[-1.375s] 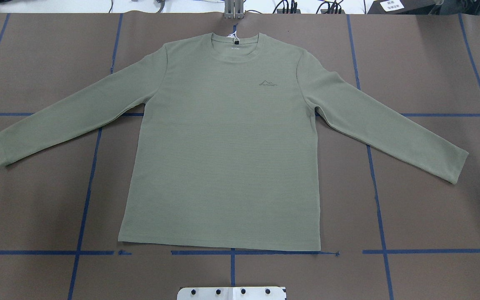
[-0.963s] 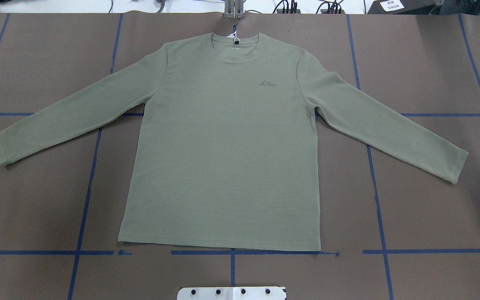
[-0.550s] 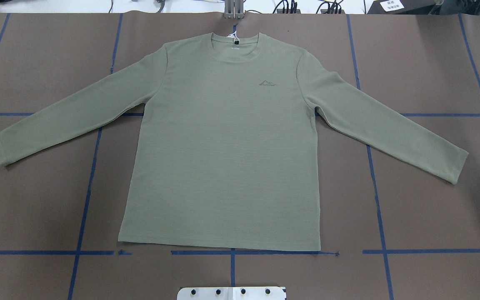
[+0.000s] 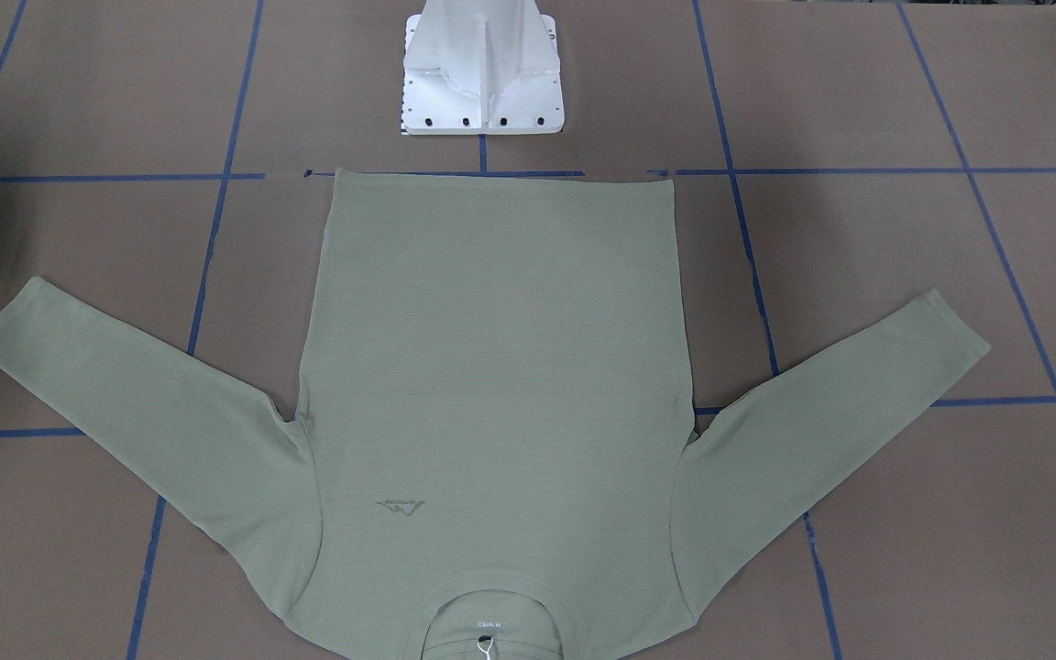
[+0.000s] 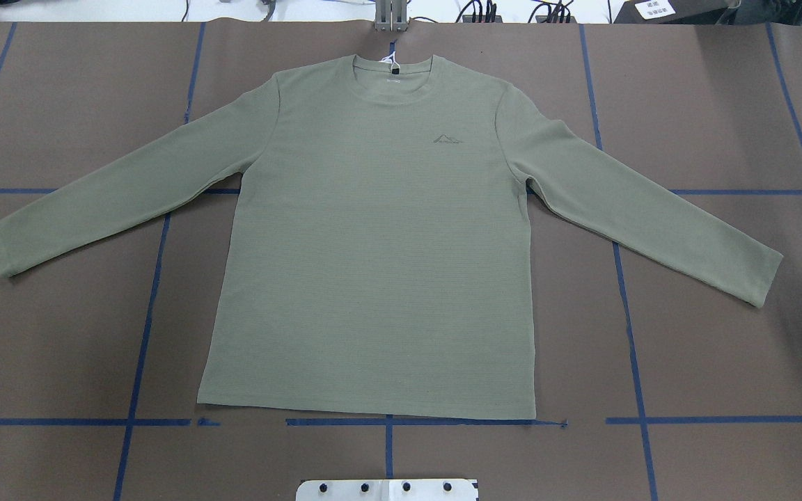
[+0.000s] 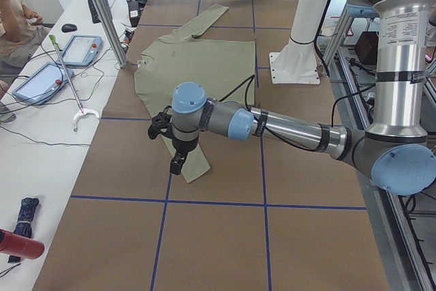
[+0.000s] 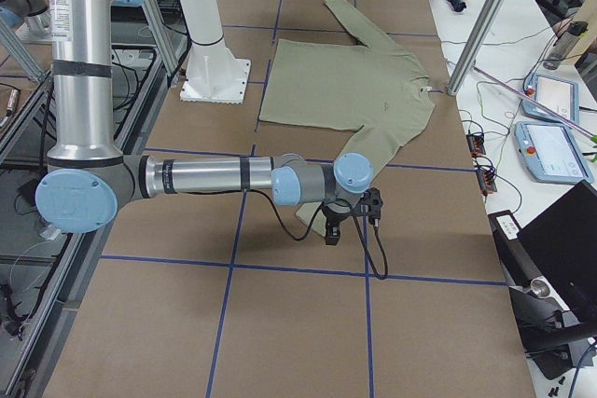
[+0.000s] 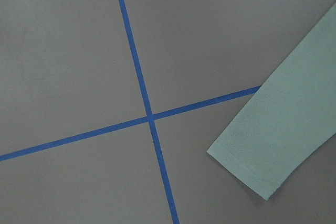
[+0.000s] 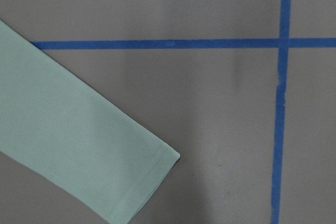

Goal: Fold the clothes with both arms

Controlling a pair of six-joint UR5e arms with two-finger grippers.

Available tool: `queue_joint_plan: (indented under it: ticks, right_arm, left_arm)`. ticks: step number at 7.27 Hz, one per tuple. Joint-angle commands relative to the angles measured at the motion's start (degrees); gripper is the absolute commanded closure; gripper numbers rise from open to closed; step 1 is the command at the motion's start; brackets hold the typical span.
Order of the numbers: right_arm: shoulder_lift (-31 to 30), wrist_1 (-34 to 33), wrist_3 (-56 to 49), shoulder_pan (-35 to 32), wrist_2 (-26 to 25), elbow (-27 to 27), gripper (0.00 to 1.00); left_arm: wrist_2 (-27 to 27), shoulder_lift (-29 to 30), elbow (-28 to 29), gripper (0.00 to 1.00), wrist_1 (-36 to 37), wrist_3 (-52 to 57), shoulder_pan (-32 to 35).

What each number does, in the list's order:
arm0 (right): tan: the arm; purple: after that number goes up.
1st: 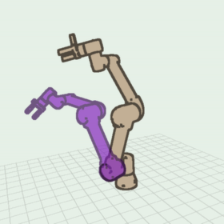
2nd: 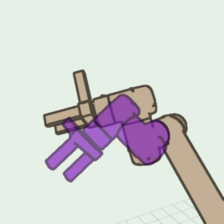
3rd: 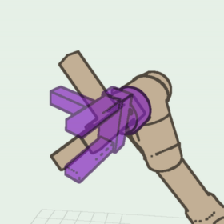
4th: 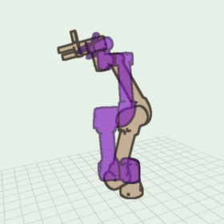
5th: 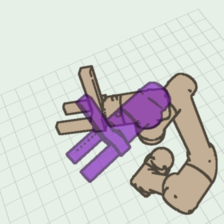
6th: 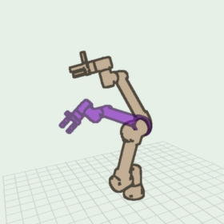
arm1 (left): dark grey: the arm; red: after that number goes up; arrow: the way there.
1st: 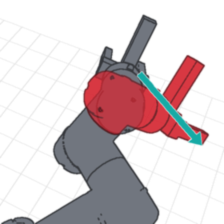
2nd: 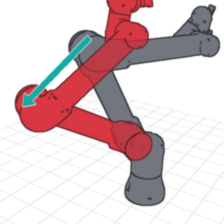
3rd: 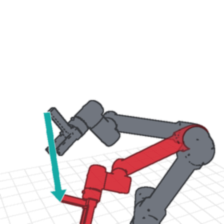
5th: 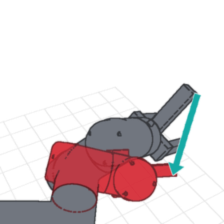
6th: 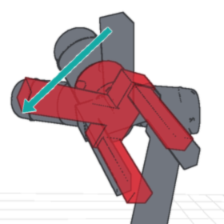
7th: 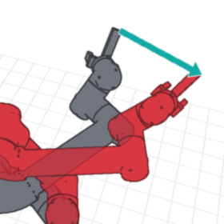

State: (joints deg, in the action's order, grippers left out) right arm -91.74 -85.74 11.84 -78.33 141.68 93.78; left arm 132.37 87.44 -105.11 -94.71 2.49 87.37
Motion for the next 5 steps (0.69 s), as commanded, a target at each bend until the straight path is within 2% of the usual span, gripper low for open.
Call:
queue_joint_plan:
  ticks: [1,3,5]
  right_arm:
    - [0.25,7.13,1.34,4.66,0.17,-4.19,0.00]
    - [1.13,15.29,4.93,5.29,0.78,-12.80,0.01]
    - [2.44,21.02,16.93,7.83,0.61,-14.14,0.06]
  left_arm:
    - [0.17,0.19,0.43,0.00,-0.91,-2.03,-0.18]
    - [0.17,0.63,0.51,0.00,-1.00,-3.72,-0.27]
    - [0.17,0.72,0.51,0.00,-1.00,-3.72,-0.27]
